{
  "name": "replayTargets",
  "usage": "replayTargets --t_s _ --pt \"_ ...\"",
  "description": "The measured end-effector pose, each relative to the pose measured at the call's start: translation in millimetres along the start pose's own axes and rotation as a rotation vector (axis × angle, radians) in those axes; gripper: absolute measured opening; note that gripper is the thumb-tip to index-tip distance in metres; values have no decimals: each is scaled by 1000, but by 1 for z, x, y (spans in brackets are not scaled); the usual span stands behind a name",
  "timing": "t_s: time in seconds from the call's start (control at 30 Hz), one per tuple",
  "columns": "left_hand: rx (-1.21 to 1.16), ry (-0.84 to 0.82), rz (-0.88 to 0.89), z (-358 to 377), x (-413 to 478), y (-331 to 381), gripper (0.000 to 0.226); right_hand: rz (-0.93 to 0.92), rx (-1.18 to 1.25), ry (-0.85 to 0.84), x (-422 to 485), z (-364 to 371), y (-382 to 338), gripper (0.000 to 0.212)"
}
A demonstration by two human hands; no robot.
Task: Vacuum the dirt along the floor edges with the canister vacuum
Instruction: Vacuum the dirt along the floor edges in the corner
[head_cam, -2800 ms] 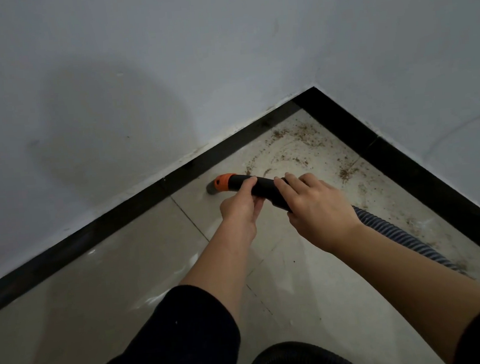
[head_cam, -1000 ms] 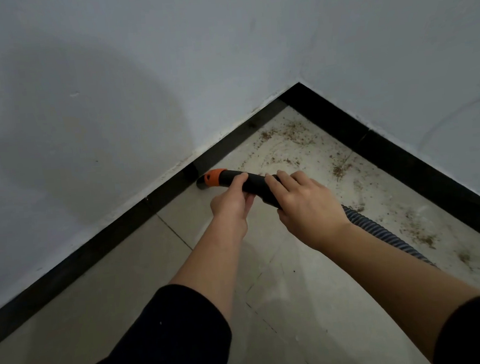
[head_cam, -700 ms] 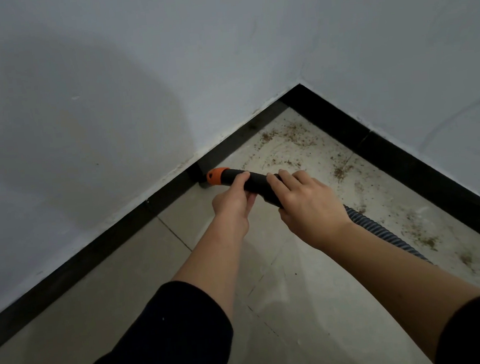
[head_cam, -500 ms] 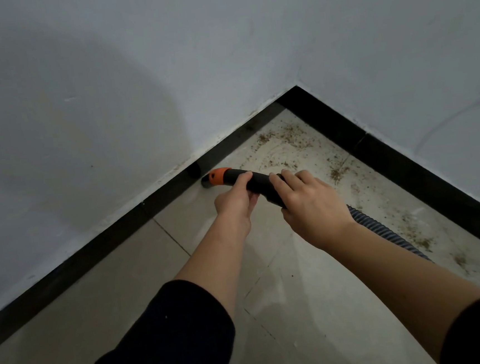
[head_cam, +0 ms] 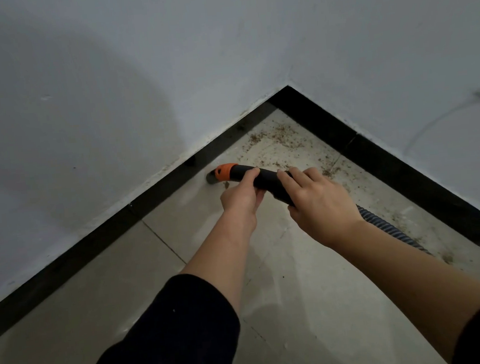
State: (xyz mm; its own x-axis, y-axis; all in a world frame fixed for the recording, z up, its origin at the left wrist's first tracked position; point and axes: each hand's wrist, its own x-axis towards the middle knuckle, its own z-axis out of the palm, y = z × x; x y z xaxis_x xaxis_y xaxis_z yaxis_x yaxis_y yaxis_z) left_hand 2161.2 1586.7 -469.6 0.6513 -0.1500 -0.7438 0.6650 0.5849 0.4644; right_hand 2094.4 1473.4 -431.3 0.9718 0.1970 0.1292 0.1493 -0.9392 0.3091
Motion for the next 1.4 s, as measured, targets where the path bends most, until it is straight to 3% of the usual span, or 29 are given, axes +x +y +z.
replayTargets --t_s 0.23,0.57,0.83,1.4 --pt "31 -27 -19 11 0 -10 32 13 -9 -31 -8 -2 11 61" --pt "37 -33 -23 14 -7 -21 46 35 -37 -138 -20 -13 16 59" --pt "45 -39 -33 17 -14 -30 42 38 -46 -79 -32 -11 23 63" --pt "87 -68 -62 30 -20 -60 36 82 -47 -160 -58 -13 41 65"
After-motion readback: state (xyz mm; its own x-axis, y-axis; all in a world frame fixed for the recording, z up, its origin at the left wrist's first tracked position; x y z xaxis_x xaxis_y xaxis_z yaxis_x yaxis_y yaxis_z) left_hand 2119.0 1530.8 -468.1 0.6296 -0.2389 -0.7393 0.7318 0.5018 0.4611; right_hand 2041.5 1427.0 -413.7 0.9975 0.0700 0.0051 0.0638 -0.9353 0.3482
